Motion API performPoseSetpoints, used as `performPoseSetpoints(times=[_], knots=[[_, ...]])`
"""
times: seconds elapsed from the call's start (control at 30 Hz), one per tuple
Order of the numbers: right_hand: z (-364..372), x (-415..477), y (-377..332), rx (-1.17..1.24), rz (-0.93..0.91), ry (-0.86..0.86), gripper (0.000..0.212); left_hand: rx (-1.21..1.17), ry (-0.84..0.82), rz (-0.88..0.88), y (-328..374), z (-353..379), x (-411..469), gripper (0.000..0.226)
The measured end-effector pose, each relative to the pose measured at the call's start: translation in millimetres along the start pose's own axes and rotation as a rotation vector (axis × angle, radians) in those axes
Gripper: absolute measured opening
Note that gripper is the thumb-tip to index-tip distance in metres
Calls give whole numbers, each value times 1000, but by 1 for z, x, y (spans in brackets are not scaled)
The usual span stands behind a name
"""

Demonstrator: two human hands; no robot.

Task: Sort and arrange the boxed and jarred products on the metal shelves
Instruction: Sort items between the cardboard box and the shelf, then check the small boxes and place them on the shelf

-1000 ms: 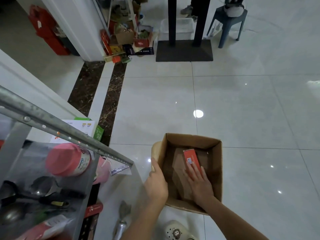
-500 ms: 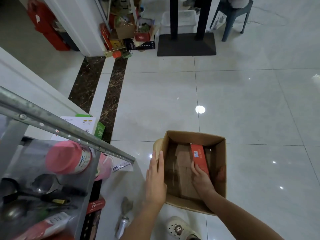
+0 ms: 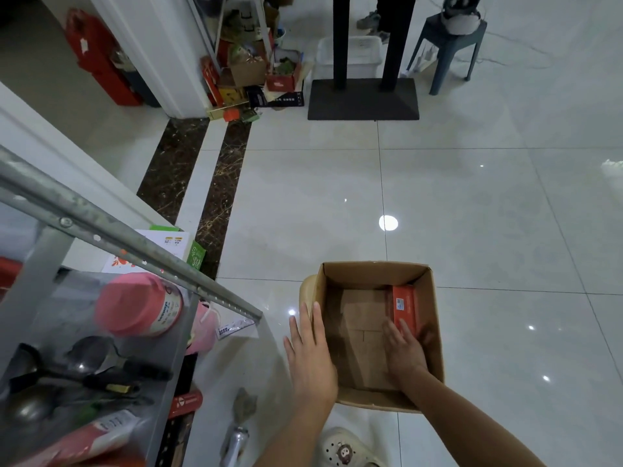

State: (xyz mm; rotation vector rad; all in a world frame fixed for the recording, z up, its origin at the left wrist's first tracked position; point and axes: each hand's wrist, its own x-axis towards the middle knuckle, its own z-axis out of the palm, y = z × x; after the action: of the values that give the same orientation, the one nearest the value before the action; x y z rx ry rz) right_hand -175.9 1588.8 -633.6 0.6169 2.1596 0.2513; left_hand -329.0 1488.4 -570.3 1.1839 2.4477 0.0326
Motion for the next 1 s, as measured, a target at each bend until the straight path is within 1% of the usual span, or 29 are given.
performPoseSetpoints(times=[0.13, 0.2, 0.27, 0.33, 0.4, 0.43, 0.53, 0.6, 0.63, 0.7, 0.77, 0.83, 0.93, 1.0], knots=[[-11, -21, 6, 193, -17, 41, 70, -56, -129, 51, -11, -18, -9, 77], [-17, -40, 8, 296, -8, 61, 72, -55, -176, 38, -30, -26, -26, 71], [-28, -61, 13, 388, 3, 82, 71, -48, -210, -37, -53, -35, -56, 70], [-48, -82, 16, 490, 15, 97, 72, -100, -239, -162, -75, -48, -91, 70], [-76, -104, 16, 575, 7, 132, 78, -148, -225, -253, -95, -68, -124, 69], [-91, -114, 14, 596, -9, 157, 79, -114, -210, -283, -103, -81, -140, 68], [-135, -147, 3, 531, -106, 274, 65, -68, -148, -359, -125, -127, -190, 70], [-169, -170, -10, 460, -183, 368, 62, -46, -63, -362, -138, -159, -224, 68], [-186, -181, -18, 451, -200, 407, 63, -47, -12, -372, -143, -175, -242, 68], [-224, -204, -35, 472, -213, 477, 75, -74, 96, -444, -155, -202, -275, 71], [-260, -223, -54, 487, -264, 552, 77, -88, 175, -498, -168, -225, -306, 72], [-296, -238, -71, 479, -331, 640, 80, -53, 248, -521, -183, -247, -332, 75], [-349, -262, -94, 394, -403, 791, 69, 52, 366, -553, -198, -284, -366, 89], [-383, -278, -106, 362, -445, 870, 68, 83, 462, -561, -204, -312, -381, 78]])
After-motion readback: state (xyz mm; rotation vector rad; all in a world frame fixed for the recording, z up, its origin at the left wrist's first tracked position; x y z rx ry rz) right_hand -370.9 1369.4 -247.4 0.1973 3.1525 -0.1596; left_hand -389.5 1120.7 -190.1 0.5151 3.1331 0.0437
